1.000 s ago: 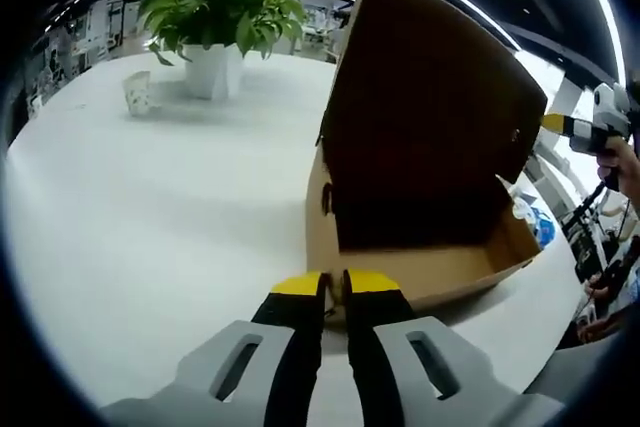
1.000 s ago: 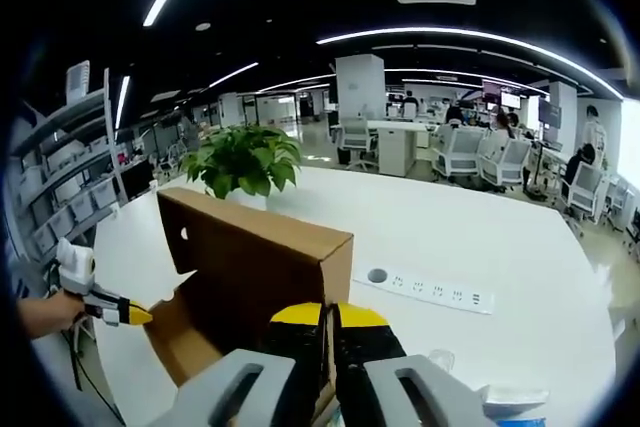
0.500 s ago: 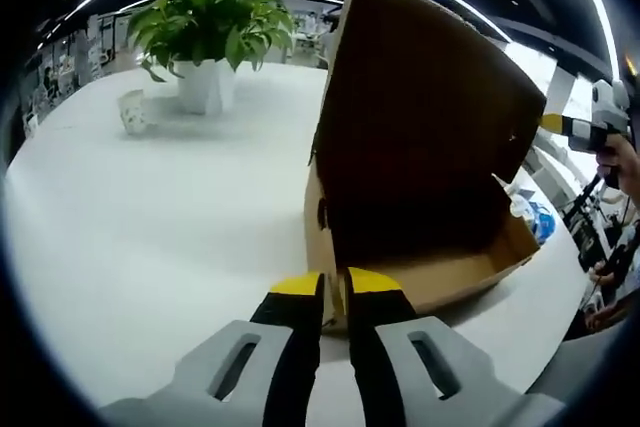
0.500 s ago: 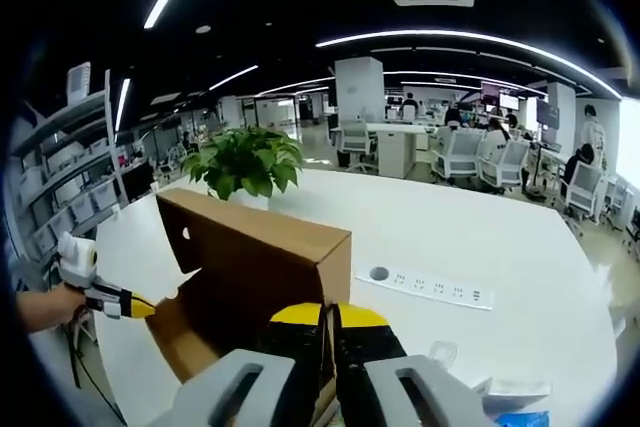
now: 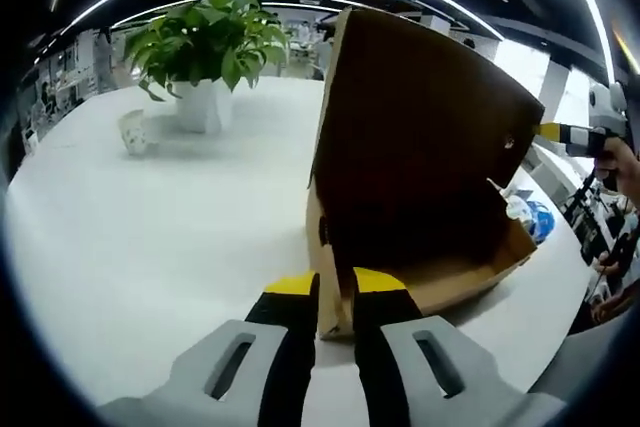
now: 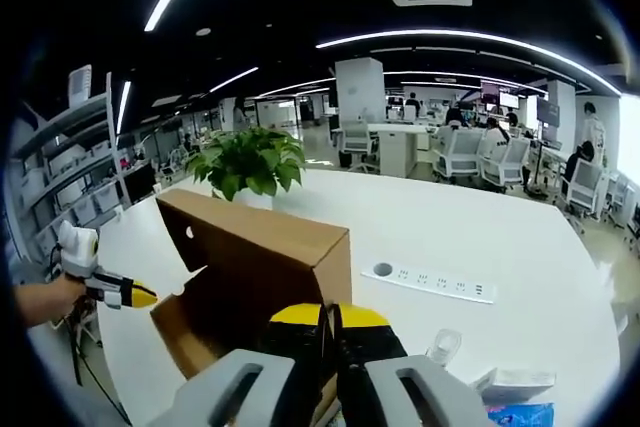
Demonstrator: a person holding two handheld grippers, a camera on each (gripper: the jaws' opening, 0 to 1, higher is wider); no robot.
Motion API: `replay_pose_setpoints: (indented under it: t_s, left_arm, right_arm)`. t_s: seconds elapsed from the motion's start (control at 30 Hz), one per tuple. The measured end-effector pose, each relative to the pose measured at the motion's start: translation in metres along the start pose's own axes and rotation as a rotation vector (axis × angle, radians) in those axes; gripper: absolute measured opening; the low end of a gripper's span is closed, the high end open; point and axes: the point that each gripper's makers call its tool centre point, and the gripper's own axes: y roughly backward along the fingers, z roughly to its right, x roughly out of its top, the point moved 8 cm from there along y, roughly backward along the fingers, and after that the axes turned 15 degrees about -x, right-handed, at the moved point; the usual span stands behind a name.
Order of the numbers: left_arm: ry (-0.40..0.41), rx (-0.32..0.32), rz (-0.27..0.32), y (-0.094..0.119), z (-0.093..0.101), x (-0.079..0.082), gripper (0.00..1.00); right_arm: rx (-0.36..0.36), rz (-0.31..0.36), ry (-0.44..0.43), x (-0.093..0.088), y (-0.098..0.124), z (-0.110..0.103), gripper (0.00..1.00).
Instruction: Operate the shoe box by opening the lid, removing the specified soft item, and placing it in the target area until the item is outside and the box remains undamaged.
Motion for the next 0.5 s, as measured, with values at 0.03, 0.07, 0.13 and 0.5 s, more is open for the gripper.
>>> replay_pose_setpoints:
  t_s: [0.03,0.07,0.13,0.5]
  left_arm:
    - [-0.001,-0.002,0.003,0.001,0.0,0.001,0.11]
    - [-0.004,-0.002,0.004,0.001,0.0,0.001,0.11]
    - [-0.012,-0.003,0.007,0.003,0.0,0.002,0.11]
    - [-0.05,-0.016,0.025,0.007,0.002,0.012,0.12]
  right_arm:
    - [0.001,0.0,0.001,-0.001,0.0,0.0,0.0]
    - [0.003,-0.001,-0.003,-0.001,0.0,0.0,0.0]
    - [0.004,-0.001,-0.002,-0.003,0.002,-0.001,0.0]
    - [0.011,-0.001,0.0,-0.013,0.014,-0.007,0.0]
